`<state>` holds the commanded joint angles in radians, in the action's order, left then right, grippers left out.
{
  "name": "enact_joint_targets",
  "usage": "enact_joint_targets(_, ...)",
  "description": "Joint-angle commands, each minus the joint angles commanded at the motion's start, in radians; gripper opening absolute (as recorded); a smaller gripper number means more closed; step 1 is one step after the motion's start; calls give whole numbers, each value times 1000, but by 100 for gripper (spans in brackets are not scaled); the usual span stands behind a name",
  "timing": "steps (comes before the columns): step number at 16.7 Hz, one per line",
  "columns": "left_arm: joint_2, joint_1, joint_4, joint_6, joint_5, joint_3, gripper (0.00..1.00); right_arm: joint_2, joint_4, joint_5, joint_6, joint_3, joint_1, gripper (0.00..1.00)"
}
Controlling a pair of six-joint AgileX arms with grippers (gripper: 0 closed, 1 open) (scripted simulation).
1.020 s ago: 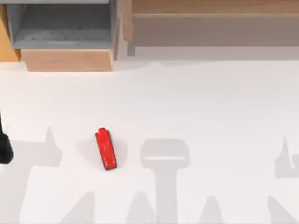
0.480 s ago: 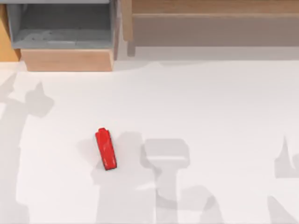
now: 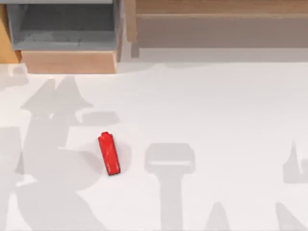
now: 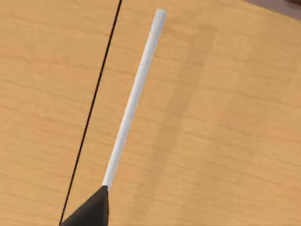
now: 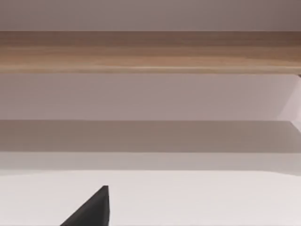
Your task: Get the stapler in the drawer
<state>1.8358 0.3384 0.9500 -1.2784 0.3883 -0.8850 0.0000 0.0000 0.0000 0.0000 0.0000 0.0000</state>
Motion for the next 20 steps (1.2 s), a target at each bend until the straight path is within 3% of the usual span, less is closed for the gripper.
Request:
enact_joint_targets(4, 281, 52, 142, -194, 49, -135, 100, 0, 0, 0, 0, 0, 0, 100)
enact_joint_targets(8, 432, 78, 218, -297, 75, -209, 100, 0, 0, 0, 0, 0, 0, 100)
enact_joint_targets(20, 487, 60, 178, -306, 57, -304, 100, 0, 0, 0, 0, 0, 0, 100)
